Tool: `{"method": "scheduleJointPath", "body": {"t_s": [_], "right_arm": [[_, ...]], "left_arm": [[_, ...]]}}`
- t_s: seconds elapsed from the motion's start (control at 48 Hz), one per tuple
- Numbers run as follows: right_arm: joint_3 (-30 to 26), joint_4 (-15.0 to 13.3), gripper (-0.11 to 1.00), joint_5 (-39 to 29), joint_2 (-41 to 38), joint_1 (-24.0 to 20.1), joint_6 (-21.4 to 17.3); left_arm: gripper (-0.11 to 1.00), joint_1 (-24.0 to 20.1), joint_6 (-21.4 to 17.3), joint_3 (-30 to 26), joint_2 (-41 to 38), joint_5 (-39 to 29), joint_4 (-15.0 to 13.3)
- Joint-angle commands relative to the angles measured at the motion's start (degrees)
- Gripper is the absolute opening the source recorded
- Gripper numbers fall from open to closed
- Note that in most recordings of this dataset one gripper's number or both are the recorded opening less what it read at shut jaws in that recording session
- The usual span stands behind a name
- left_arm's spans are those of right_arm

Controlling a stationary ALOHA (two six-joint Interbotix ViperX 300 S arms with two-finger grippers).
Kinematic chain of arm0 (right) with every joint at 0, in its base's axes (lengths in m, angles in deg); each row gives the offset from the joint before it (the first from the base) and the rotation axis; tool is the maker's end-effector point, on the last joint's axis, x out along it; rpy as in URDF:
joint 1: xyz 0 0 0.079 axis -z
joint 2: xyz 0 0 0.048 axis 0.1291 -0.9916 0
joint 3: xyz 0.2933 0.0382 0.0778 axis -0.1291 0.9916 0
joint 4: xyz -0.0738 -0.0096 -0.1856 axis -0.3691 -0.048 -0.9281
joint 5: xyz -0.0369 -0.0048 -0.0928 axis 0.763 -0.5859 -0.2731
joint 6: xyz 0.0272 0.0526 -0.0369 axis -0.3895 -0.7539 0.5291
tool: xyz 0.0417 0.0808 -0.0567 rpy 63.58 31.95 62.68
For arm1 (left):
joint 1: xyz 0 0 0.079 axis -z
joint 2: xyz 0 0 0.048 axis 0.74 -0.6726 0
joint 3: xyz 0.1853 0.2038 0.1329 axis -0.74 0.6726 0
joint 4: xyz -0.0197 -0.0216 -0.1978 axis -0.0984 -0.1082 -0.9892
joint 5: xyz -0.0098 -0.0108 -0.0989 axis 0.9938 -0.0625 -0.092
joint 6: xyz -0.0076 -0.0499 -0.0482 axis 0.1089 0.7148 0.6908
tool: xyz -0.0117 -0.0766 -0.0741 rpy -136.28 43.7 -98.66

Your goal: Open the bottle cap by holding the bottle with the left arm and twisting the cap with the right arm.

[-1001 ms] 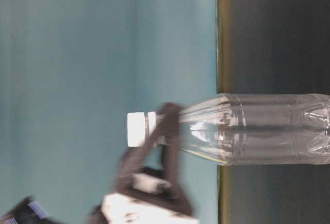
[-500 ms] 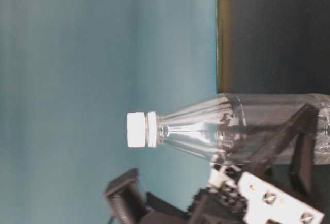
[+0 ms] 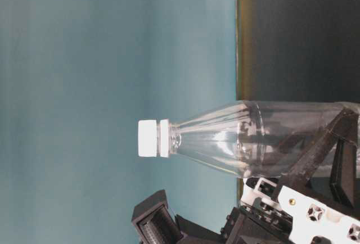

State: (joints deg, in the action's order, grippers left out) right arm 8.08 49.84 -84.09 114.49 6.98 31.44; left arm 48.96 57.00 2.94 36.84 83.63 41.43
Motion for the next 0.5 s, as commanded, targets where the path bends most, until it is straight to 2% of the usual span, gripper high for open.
{"method": "scheduleJointPath", "body": {"t_s": [0.0,0.167,0.354,0.48], "right_arm": [[-6.42,0.18,0.00,-7.65,-4.22,-0.97,-2.02],[-17.58,0.79,0.00,-23.20,-12.57,-2.11,-3.78],[-33.49,5.27,0.01,-43.77,-25.75,-1.85,-7.56],[-43.07,7.47,0.12,-52.03,-34.01,-1.32,-10.90]], "left_arm": [[0.81,0.18,-0.09,-0.18,0.18,0.09,0.18],[0.81,0.26,-0.26,-0.18,-0.09,0.09,0.18],[0.81,0.18,-0.26,-0.09,-0.18,0.09,0.18],[0.81,0.18,-0.35,-0.09,-0.26,-0.44,0.18]]}}
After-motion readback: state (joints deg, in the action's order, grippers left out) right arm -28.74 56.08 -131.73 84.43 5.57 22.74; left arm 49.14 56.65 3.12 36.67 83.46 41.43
